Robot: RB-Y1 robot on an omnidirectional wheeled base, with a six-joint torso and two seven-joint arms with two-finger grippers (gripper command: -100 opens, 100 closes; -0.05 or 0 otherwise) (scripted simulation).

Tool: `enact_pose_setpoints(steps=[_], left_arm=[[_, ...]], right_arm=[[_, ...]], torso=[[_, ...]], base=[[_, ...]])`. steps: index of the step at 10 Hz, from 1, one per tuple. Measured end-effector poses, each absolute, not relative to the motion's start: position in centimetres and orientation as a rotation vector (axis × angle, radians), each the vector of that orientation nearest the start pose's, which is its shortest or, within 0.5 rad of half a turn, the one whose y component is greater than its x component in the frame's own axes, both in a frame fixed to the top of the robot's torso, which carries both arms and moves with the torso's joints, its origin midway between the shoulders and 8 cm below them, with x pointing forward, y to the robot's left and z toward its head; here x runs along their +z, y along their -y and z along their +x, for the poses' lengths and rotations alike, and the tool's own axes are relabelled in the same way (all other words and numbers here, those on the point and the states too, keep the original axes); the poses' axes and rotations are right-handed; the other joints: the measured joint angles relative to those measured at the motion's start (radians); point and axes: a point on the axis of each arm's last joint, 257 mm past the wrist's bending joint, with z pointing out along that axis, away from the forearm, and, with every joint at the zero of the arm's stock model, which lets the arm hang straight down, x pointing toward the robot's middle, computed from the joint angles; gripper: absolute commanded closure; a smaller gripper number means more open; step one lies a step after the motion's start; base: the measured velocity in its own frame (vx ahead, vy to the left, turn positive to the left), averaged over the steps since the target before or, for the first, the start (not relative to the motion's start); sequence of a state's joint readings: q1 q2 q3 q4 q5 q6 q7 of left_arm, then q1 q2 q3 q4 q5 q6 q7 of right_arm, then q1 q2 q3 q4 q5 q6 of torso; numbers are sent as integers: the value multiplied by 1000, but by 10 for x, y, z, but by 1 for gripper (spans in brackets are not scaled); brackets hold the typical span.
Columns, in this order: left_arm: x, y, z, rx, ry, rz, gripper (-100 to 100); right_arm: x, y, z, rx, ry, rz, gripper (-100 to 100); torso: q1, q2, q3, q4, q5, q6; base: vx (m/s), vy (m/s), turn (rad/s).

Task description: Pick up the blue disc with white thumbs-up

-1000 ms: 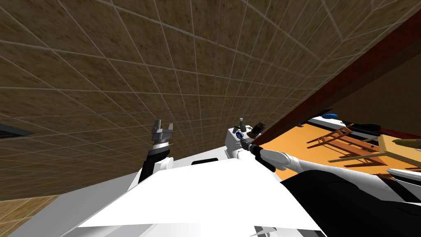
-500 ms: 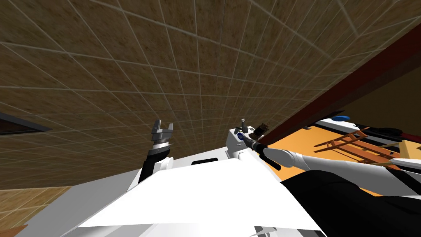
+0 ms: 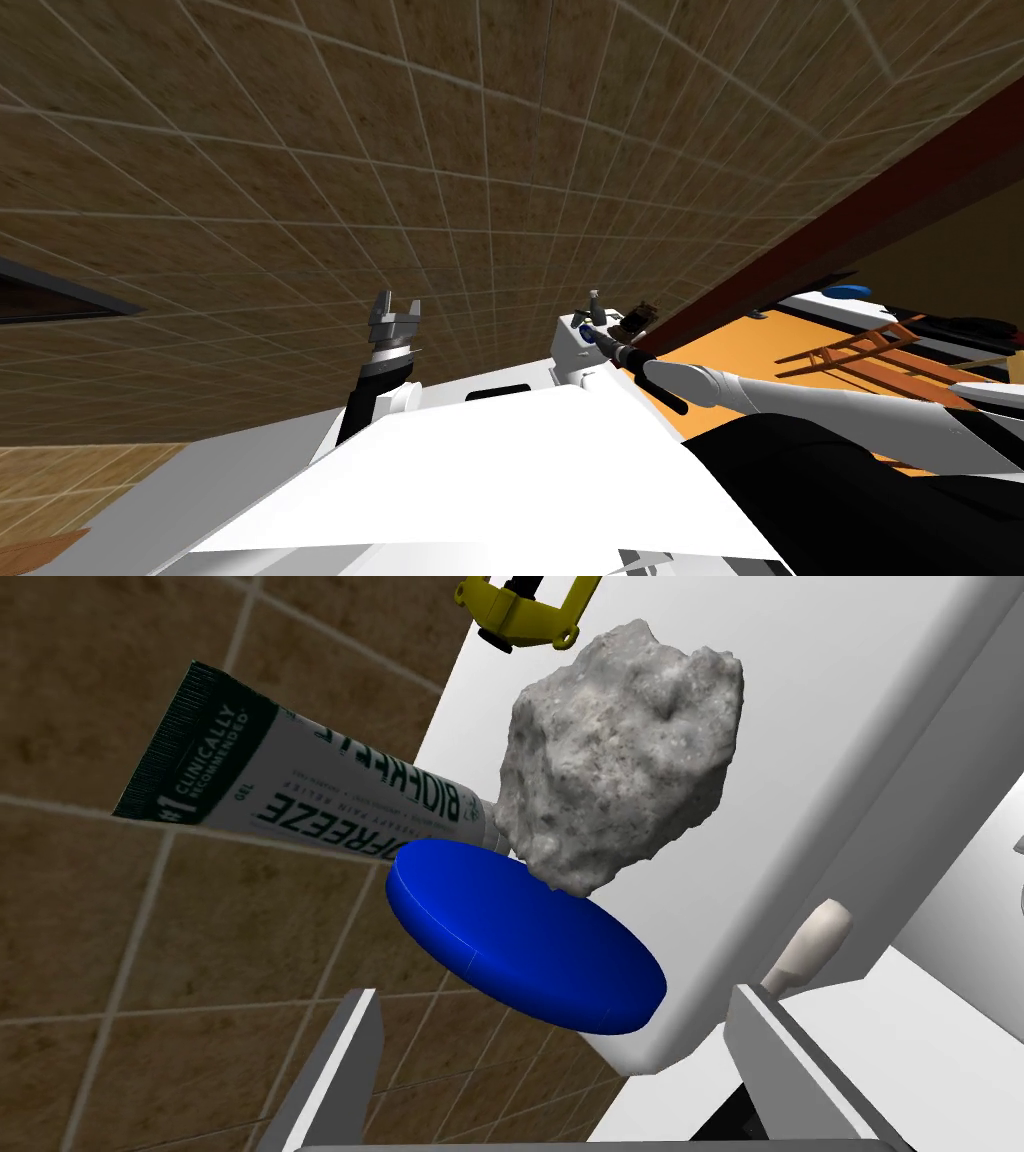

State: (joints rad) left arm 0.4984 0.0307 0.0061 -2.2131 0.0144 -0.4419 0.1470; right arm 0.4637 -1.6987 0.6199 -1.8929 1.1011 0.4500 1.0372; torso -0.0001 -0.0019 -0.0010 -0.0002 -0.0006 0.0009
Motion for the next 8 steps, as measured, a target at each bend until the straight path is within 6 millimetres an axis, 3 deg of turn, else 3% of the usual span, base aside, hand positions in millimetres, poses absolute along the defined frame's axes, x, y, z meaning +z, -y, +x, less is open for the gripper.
enact_pose_setpoints(steps=[1,2,6,7,8], left_arm=[[-17,-286,365,-1408,-666,-809,0],[-17,-286,365,-1408,-666,-809,0],[-17,-286,365,-1408,-666,-809,0],[-17,-286,365,-1408,-666,-809,0],[-17,-286,365,-1408,-666,-809,0]], right_arm=[[-295,512,312,-1119,-1297,-2176,-100],[-295,513,312,-1120,-1297,-2177,100],[-295,513,311,-1121,-1294,-2182,100],[-295,513,312,-1122,-1293,-2183,0],[-295,513,312,-1122,-1292,-2183,100]], torso=[[0,-2,-1,-1,0,0],[0,-1,-1,0,0,0],[0,2,1,1,0,1],[0,2,1,1,-1,1],[0,2,1,1,-1,1]], base=[[32,-8,27],[3,-2,-15],[1,0,3],[0,0,0],[-41,4,-145]])
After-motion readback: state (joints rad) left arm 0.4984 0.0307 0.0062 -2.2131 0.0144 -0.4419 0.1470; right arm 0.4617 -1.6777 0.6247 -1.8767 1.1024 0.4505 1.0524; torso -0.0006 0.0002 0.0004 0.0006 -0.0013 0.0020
